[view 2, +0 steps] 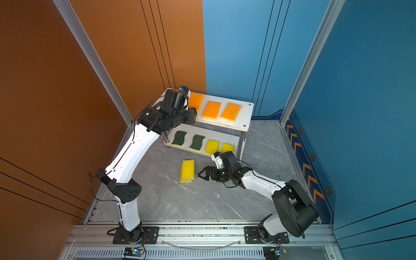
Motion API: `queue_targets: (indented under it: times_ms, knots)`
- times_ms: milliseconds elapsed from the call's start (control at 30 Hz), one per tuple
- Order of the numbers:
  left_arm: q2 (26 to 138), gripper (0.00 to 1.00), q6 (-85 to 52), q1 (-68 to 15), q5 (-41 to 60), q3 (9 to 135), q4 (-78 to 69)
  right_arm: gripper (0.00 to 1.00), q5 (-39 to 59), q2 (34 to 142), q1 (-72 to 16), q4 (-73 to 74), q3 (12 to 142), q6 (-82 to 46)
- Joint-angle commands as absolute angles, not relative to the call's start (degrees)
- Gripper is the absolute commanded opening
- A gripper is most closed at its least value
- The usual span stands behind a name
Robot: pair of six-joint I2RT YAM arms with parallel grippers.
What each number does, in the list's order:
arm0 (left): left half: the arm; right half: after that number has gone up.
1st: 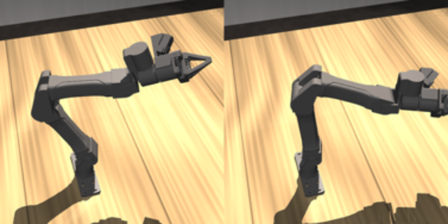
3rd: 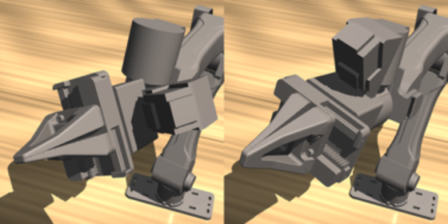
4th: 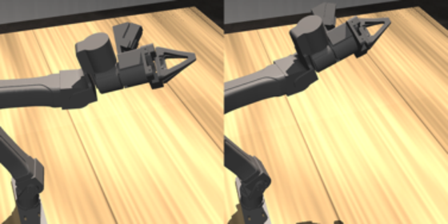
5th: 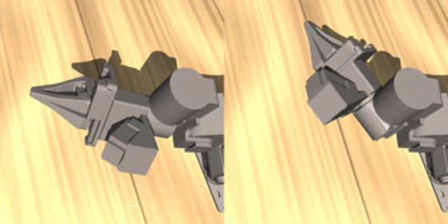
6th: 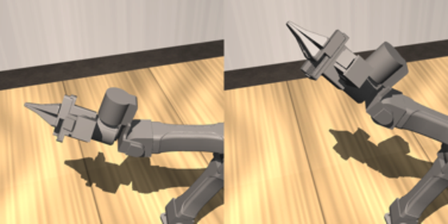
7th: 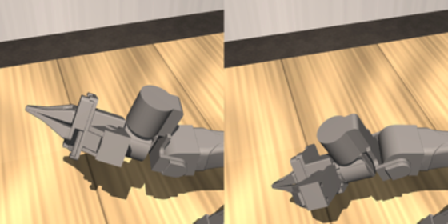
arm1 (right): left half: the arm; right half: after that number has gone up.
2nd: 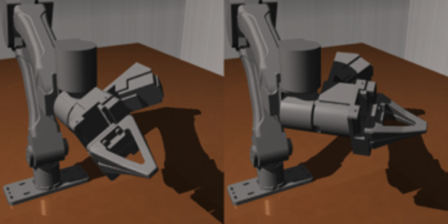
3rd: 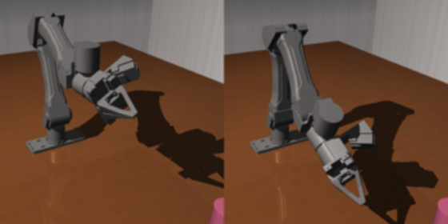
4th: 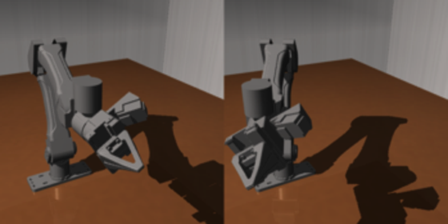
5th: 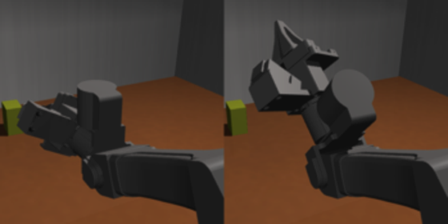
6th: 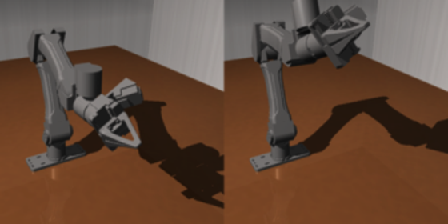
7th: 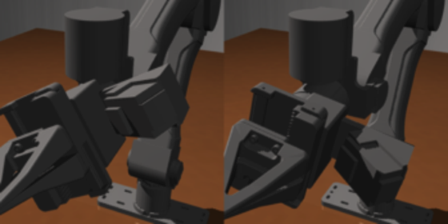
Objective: Place and organize the cleaning sponges onto the shelf
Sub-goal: 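Lower the orange sponge onto the top shelf beside the other two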
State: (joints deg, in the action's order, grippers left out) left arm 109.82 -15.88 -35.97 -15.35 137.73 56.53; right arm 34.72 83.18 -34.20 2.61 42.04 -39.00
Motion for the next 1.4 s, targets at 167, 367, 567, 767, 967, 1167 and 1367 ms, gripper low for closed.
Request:
queue_targets:
  times_ms: [167,367,567,767,967,1167,1367]
  knots:
    - [112.1,0.56,-16.4,-35.7,-14.3,141.7,57.5,1.00,35.7,83.3,-34.6,4.2,40.8,-39.3]
    - [113.7,0.58,-16.4,-35.6,-14.1,143.1,57.5,1.00,35.7,83.1,-34.2,4.2,40.6,-39.3]
    - [114.3,0.62,-16.6,-35.6,-13.8,143.3,57.5,1.00,35.8,83.0,-34.2,4.0,40.6,-39.2]
    - [114.6,0.65,-16.7,-35.6,-13.8,143.9,57.4,1.00,35.8,83.1,-34.2,4.1,40.5,-39.3]
    - [115.5,0.67,-17.0,-35.5,-13.7,144.8,57.4,1.00,35.9,83.1,-34.0,4.1,40.5,-39.2]
    - [115.8,0.70,-17.1,-35.5,-13.3,145.0,57.4,1.00,36.0,83.1,-33.8,4.1,40.3,-39.1]
    - [115.7,0.71,-17.0,-35.5,-13.2,145.0,57.5,1.00,35.9,83.3,-33.8,4.4,40.2,-39.3]
